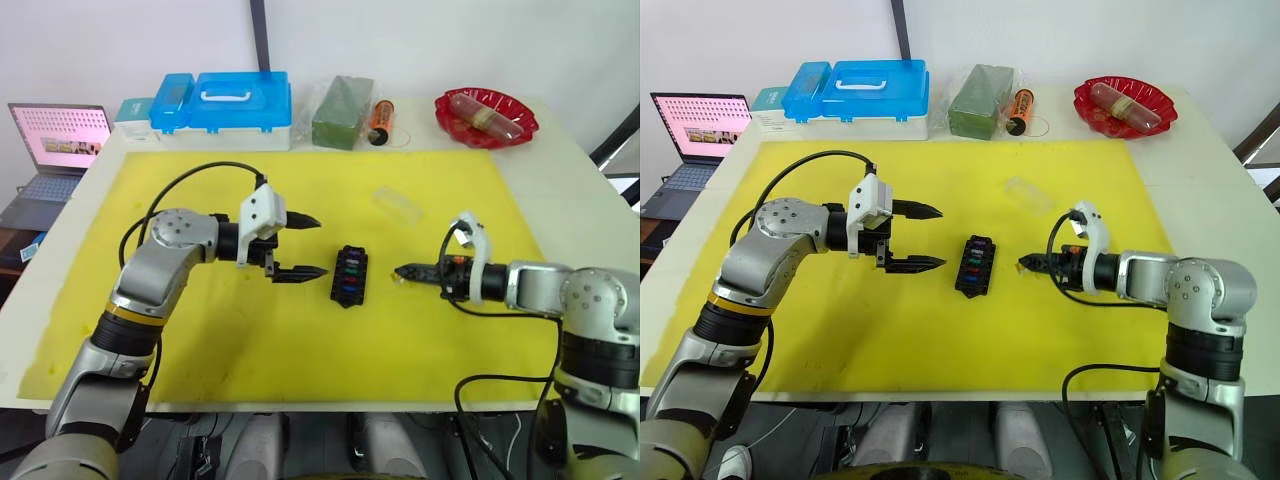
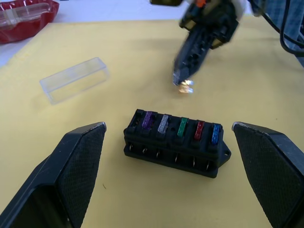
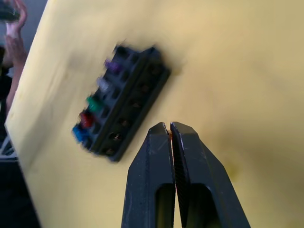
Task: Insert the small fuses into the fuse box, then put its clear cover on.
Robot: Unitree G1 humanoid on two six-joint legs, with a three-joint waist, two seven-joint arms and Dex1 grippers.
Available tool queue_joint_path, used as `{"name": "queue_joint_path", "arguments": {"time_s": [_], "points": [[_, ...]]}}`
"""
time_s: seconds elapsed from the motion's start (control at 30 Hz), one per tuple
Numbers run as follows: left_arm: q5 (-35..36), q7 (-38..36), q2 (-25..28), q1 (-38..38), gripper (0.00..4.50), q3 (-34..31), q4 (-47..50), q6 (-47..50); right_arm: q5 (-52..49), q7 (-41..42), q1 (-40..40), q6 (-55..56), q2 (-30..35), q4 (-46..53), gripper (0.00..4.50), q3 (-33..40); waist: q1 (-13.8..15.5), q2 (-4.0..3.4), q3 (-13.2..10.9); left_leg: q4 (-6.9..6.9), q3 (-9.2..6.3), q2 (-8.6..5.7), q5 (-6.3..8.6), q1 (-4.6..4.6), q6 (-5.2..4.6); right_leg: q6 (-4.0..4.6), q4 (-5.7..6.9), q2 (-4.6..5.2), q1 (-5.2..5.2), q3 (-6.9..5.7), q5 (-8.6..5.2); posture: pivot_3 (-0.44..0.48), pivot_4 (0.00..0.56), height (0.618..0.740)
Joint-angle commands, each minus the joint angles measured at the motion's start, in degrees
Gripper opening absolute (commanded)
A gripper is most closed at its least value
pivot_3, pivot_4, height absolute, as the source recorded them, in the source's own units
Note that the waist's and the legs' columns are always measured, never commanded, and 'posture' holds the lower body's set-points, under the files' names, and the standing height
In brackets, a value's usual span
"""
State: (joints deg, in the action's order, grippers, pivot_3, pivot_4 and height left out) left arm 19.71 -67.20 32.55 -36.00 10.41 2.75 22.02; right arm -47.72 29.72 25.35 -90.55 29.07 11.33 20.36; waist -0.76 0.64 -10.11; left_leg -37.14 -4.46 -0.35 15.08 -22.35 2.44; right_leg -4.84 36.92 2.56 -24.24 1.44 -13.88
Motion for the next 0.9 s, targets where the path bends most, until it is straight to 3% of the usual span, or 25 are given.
{"name": "queue_joint_path", "arguments": {"time_s": [0.03, 0.33, 0.43, 0.57, 0.73, 0.9], "points": [[0.4, 0.4, 0.3, -0.2, 4.5, -0.9, 1.7, -0.2, -1.4, -2.6, -1.9, -1.9, -2.4, 3.5, 0.06, 3.6, 0.0, 0.0, 0.0, -0.01, 0.01, 0.0, 0.0, 0.0, 0.0, 0.0, 0.0, 0.01, 0.0, 0.0, 0.0, 0.0, 0.15, 0.74], [0.2, -0.2, 0.4, -0.7, 4.5, -0.6, 1.2, -0.4, -1.5, -5.4, -6.7, -1.9, -4.7, 6.7, 0.06, 5.0, -0.1, -0.01, 0.0, 0.01, 0.01, 0.0, 0.0, 0.02, 0.0, 0.0, 0.01, -0.01, 0.0, 0.01, 0.0, 0.0, 0.15, 0.74], [0.1, -0.3, 0.4, -0.9, 4.5, -0.5, 1.0, -0.5, -2.1, -4.4, -6.3, -1.9, -2.5, 6.8, 0.72, 4.7, 0.0, -0.01, 0.0, 0.0, 0.01, 0.0, 0.0, 0.01, 0.0, 0.0, 0.01, -0.01, 0.01, 0.0, 0.0, 0.0, 0.15, 0.74], [0.0, -0.4, 0.2, -1.0, 4.5, -0.4, 0.7, -0.7, -2.8, -1.4, -5.4, -1.4, 1.8, 5.8, 2.03, 3.2, -0.1, -0.01, 0.0, 0.0, 0.01, -0.01, 0.0, 0.01, 0.0, 0.0, 0.0, 0.0, 0.0, 0.0, 0.0, 0.0, 0.15, 0.74], [-0.1, -0.4, 0.0, -1.2, 4.5, -0.3, 0.5, -0.8, -3.5, 4.0, -4.5, 1.8, 8.2, 4.3, 2.03, -0.5, -0.1, -0.01, 0.0, 0.0, 0.02, -0.01, 0.0, 0.01, 0.0, -0.01, 0.0, 0.0, 0.01, 0.0, 0.0, 0.0, 0.15, 0.74], [-0.2, -0.3, -0.4, -1.3, 4.5, -0.2, 0.2, -1.0, 0.9, 16.3, -1.0, 13.4, 17.5, -1.0, 2.03, -12.5, -0.4, -0.01, 0.0, 0.0, 0.05, 0.0, 0.0, 0.02, 0.0, -0.01, -0.04, -0.01, 0.0, 0.0, -0.01, 0.0, 0.15, 0.74]]}}
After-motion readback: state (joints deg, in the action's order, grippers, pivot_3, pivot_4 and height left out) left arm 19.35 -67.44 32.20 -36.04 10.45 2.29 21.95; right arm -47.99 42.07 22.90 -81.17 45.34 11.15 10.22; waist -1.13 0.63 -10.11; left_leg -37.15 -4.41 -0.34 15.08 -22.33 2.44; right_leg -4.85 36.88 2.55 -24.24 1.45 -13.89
